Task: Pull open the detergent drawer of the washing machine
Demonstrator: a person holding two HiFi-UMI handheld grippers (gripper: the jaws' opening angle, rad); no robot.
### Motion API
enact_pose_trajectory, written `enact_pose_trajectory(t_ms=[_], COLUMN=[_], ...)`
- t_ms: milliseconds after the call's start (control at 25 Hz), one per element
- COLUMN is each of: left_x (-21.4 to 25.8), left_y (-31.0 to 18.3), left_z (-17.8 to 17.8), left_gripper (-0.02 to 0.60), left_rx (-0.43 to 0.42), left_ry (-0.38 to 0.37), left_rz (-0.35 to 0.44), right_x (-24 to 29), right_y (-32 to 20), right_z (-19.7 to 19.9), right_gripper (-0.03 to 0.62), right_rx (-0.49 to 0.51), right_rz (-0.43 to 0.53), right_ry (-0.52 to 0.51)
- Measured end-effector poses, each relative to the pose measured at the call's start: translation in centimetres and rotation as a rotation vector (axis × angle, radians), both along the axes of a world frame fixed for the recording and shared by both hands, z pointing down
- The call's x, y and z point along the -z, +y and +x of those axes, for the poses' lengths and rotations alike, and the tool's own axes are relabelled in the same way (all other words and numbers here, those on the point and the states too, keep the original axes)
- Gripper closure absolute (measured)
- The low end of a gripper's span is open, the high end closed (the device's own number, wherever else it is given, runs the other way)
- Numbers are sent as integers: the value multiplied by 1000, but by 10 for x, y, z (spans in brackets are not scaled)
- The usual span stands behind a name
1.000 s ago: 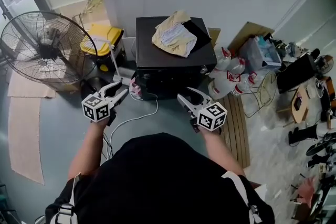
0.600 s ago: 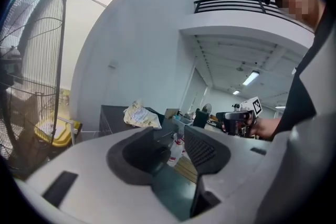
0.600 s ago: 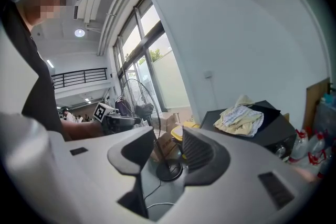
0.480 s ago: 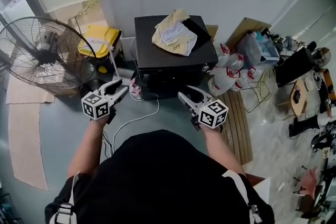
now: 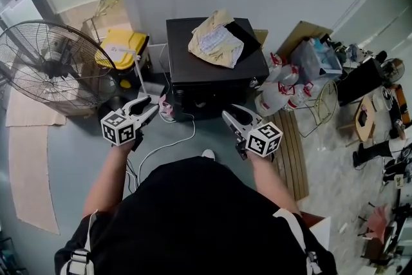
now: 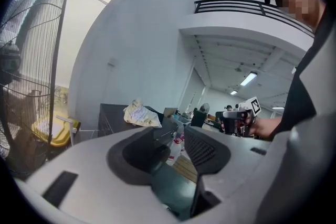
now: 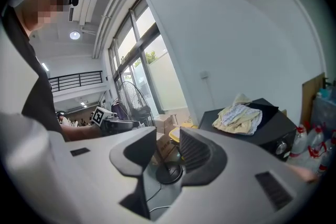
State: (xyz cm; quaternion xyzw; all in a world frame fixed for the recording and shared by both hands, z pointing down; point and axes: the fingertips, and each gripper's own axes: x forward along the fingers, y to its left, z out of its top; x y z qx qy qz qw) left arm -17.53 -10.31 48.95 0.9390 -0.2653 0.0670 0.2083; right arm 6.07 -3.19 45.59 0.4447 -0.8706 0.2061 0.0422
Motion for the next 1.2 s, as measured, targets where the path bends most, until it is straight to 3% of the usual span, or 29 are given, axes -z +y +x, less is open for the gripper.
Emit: enact_pose_trajectory(t_ms=[680,1200], left_x=[-14,-33], left_y=[-24,-66], left_z=[1,20], left_gripper=[396,396], left_rx=[19,36], left_ry=[-15,-48], left_rz=[-17,-63], right_x=[-25,-51], right_y=[-33,-86], right_z=[-1,25], right_gripper=[484,481], right_rx=[49,47], right_rz=[-21,-72], right_ry=[32,9])
